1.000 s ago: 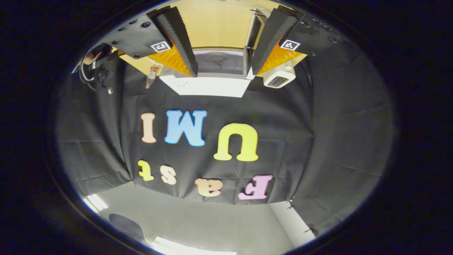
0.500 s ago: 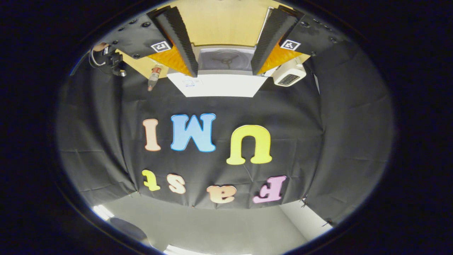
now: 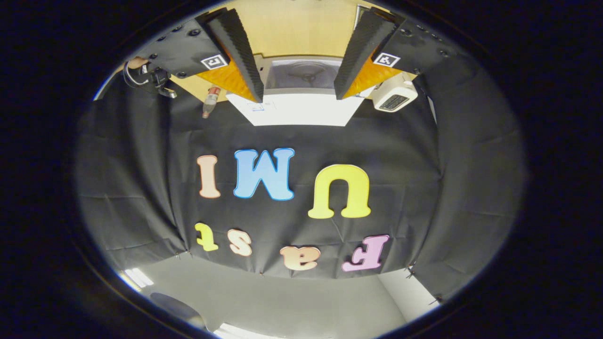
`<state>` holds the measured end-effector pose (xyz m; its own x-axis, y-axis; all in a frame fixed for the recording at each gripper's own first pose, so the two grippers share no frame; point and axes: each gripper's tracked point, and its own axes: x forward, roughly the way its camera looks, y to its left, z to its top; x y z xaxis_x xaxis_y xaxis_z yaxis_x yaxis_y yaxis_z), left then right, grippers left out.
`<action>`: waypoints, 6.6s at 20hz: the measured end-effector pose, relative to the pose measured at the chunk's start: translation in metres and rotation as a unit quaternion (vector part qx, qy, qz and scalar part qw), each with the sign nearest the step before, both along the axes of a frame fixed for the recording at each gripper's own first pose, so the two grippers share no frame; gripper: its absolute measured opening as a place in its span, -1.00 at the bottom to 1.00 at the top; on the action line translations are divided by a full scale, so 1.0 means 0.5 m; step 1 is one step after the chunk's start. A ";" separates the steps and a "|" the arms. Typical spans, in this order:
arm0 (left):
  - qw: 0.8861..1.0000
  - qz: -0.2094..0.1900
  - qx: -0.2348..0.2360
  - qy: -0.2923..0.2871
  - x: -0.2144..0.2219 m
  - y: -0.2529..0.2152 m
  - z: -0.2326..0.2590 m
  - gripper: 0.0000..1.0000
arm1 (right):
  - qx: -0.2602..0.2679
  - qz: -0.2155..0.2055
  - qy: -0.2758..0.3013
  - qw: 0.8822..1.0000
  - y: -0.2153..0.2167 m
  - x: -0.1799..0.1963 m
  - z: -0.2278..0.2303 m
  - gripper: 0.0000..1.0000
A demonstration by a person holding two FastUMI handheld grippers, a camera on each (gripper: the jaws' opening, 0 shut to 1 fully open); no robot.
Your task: Open the microwave oven with the left hand, put the food in, and close the microwave oven.
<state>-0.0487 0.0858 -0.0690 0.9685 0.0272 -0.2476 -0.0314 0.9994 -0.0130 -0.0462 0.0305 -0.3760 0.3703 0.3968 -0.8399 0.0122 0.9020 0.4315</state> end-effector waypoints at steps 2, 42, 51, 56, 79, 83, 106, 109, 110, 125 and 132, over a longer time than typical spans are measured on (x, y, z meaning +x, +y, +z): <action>1.000 -0.007 -0.006 -0.009 0.004 0.024 0.009 0.92 | 0.005 -0.019 -0.020 1.000 0.002 0.010 0.033 -0.30; 0.999 0.032 -0.003 -0.011 -0.091 0.532 0.032 0.92 | 0.346 -0.477 -0.121 0.799 0.644 0.488 -0.010 -0.30; 0.999 0.050 -0.013 -0.004 -0.100 0.578 0.017 0.92 | 0.318 -0.502 -0.120 0.795 0.662 0.550 -0.060 -0.18; 0.999 0.039 -0.015 -0.010 -0.081 0.565 0.015 0.92 | 0.278 -0.486 -0.100 0.822 0.637 0.513 -0.064 0.19; 0.999 -0.046 -0.018 -0.023 -0.027 0.354 -0.015 0.92 | -0.079 -0.136 -0.407 0.900 0.382 0.233 0.350 0.92; 0.998 -0.057 -0.014 -0.028 -0.016 0.304 -0.010 0.94 | -0.123 -0.112 -0.470 0.867 0.321 0.179 0.473 0.92; 0.999 -0.011 0.017 0.035 -0.119 0.363 -0.090 -0.87 | -0.158 -0.084 -0.539 0.823 0.250 0.058 0.662 0.92; 0.997 0.010 0.015 0.077 -0.176 0.425 -0.155 -0.81 | -0.155 -0.081 -0.537 0.825 0.260 0.063 0.652 0.92; 0.995 0.014 0.020 0.092 -0.197 0.441 -0.182 -0.87 | -0.151 -0.080 -0.537 0.826 0.267 0.066 0.651 0.92; 0.981 -0.015 -0.002 0.193 -0.275 0.388 -0.371 -0.87 | -0.151 -0.071 -0.539 0.826 0.263 0.085 0.656 0.92; 0.980 -0.036 -0.017 0.193 -0.232 0.271 -0.390 -0.87 | -0.159 -0.074 -0.554 0.814 0.195 0.091 0.684 0.92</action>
<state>-0.1648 0.2215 -0.2643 0.8016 -0.0529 -0.5955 0.0300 0.9984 -0.0483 -0.0006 0.1281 -0.0339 0.9941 0.1077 -0.0095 -0.1078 0.9942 -0.0030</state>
